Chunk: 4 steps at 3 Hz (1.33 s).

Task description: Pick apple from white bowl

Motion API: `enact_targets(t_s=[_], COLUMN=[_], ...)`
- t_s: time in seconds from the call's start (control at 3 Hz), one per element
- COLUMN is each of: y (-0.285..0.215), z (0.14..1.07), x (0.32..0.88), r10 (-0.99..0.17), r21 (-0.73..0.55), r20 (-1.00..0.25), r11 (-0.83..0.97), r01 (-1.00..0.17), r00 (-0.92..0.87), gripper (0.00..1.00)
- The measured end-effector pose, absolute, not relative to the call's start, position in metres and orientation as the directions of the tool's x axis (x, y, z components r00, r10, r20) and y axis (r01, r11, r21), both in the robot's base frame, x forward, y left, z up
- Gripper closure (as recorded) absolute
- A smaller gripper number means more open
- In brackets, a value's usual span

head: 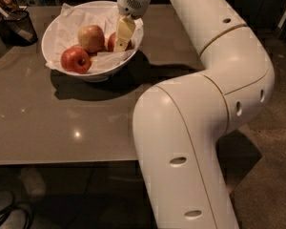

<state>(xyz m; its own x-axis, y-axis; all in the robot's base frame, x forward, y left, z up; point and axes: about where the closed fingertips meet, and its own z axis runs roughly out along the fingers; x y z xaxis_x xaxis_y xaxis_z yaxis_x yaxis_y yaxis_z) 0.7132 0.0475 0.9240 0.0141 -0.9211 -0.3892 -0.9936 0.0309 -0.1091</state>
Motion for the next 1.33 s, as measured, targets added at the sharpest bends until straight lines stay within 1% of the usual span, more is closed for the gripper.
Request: enact_targets(t_s=[1.33], y=[0.054], z=[0.908], x=[0.713], r10=[-0.914], r21=[-0.070], r20=[-0.406], r11=[0.011], r01=[-0.998], r00=[0.018], gripper=[0.28])
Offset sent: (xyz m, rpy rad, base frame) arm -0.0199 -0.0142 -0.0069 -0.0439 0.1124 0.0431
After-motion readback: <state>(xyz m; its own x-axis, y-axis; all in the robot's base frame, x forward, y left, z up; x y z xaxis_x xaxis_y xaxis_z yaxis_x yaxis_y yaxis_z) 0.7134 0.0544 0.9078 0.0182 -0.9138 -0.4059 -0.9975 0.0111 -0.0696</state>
